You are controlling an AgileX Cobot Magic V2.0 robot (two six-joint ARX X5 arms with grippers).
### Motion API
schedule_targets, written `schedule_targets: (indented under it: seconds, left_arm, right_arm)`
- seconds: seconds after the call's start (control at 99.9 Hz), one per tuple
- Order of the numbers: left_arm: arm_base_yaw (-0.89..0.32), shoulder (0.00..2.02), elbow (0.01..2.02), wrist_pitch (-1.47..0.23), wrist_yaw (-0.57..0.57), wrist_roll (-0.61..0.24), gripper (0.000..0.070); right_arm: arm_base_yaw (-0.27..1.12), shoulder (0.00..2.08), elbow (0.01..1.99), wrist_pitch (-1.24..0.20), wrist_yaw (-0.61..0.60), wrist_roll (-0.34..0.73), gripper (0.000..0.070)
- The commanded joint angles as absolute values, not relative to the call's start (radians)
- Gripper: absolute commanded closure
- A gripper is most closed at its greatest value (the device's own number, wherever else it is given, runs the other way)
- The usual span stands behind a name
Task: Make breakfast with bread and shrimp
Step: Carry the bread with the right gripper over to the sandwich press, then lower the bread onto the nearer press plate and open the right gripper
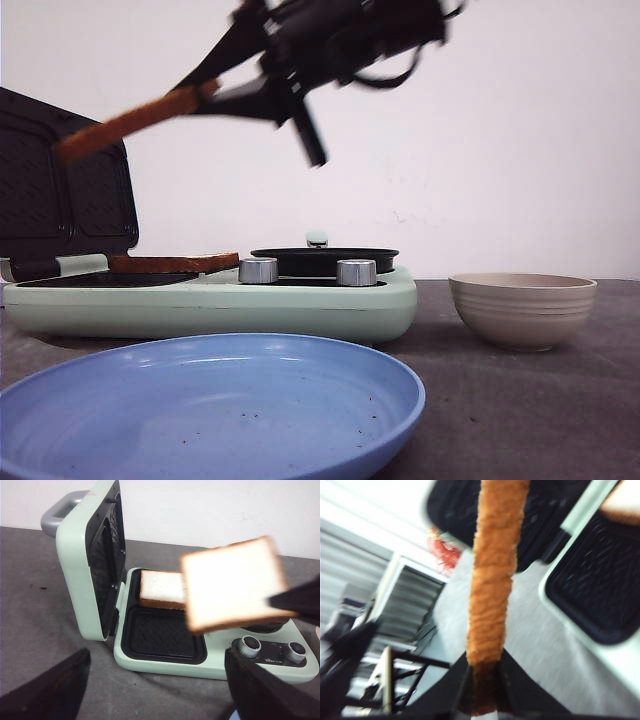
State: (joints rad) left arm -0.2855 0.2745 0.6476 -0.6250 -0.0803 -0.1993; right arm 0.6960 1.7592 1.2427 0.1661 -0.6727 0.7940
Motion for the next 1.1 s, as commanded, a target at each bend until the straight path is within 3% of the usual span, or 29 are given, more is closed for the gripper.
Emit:
schedule_targets:
  seconds: [0.0,0.39,0.981,1.031,1.091]
  left_arm:
    - [-0.287,0.275,0.653,-0.617,-0.087,-0.205,0.0242]
    - [-0.287,0.275,0.653,-0.633,-0.134,-0.203,0.0242]
    - [-0.287,0.275,0.653,-0.635,-0.136,-0.202,0.0242]
    - [-0.287,0.275,0.653,-0.635,-0.136,-0.202,0.0242]
    - [-0.287,0.275,0.653,-0.635,-0.135,-0.202,0.0242]
  right_arm:
    - [0.715,1.824,1.311,0.179,-0.65,0.809,0.07]
    - [0.756,2.078,1.52,0.179,-0.567,0.886,0.07]
    - [0.794,2.098,1.52,0.041,-0.447,0.836,0.0699]
    - [0.796,2.098,1.52,0.034,-0.444,0.83,0.0651]
    - [0.796,2.098,1.52,0.027,-0.443,0.821,0.0481]
